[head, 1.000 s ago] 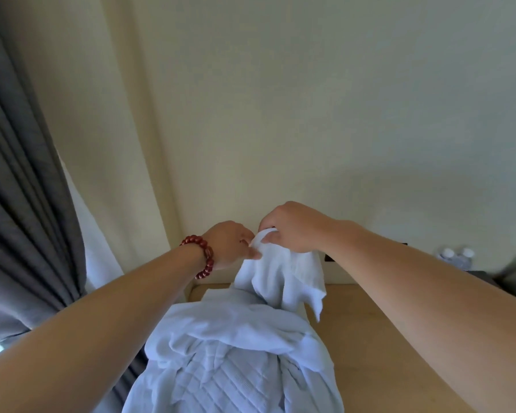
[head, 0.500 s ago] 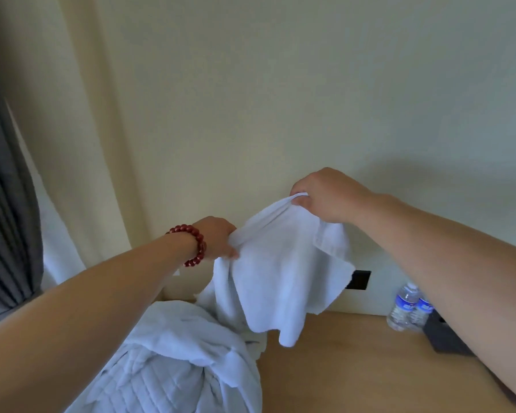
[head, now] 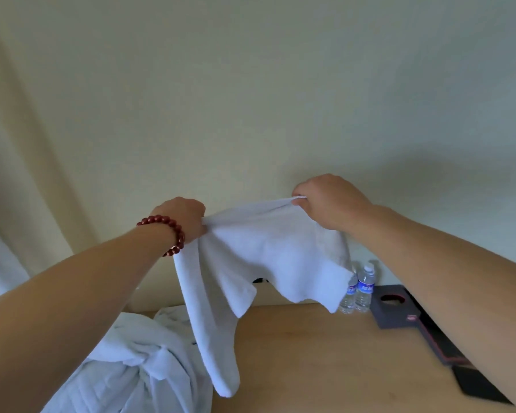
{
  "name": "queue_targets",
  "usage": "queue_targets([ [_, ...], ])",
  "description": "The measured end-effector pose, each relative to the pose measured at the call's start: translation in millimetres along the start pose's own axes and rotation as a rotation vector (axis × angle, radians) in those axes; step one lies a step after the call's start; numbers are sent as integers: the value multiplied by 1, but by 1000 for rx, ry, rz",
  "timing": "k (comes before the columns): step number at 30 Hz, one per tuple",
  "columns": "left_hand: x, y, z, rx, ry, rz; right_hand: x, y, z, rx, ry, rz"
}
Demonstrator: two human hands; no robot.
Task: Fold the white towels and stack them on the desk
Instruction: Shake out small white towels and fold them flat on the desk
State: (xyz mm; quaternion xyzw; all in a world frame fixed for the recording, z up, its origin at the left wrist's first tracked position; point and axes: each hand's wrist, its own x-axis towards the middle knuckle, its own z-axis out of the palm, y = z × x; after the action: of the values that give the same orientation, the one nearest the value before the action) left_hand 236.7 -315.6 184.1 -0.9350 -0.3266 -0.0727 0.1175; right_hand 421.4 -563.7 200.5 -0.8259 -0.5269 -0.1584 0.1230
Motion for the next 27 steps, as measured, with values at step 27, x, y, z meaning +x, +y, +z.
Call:
queue_targets([
  [27, -36, -5, 69, -249, -217, 238, -102, 111, -22, -173, -164, 629],
])
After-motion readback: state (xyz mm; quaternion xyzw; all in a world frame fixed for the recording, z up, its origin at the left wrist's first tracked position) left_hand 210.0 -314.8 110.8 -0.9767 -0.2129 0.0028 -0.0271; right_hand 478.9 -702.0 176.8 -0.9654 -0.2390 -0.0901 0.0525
